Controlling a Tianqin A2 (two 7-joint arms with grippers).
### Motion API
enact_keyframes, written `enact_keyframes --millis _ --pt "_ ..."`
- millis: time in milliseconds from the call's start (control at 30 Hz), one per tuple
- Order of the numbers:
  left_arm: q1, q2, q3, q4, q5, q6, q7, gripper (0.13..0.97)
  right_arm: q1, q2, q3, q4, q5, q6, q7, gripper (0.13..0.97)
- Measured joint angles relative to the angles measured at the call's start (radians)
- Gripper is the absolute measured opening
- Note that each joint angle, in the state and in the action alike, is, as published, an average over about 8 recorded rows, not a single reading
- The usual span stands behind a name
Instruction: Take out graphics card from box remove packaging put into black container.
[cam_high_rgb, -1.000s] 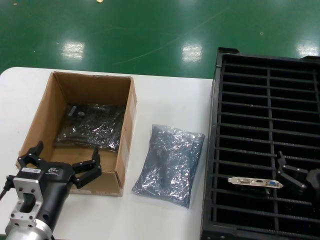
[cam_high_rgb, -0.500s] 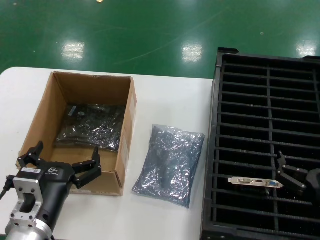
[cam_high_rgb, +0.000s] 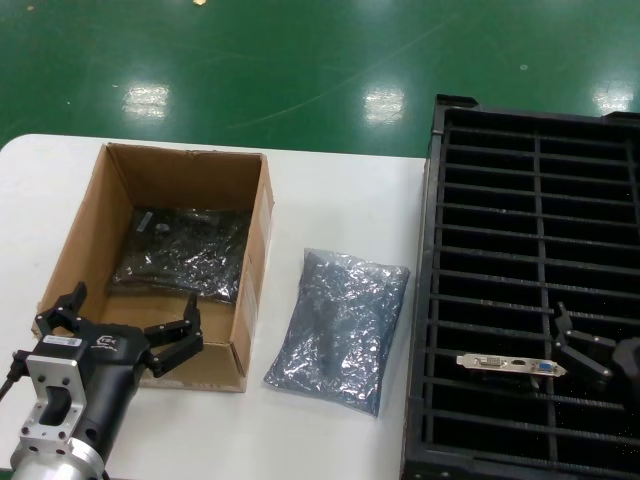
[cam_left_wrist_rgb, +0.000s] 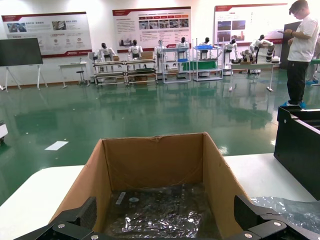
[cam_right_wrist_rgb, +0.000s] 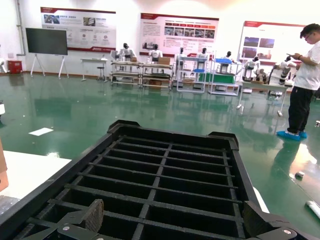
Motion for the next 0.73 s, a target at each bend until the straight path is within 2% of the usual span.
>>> enact_keyframes --millis 733 --pt "0.0 0.0 0.0 0.0 0.0 0.0 0.0 0.966 0.0 0.0 0.0 0.0 0.0 0.0 0.0 0.966"
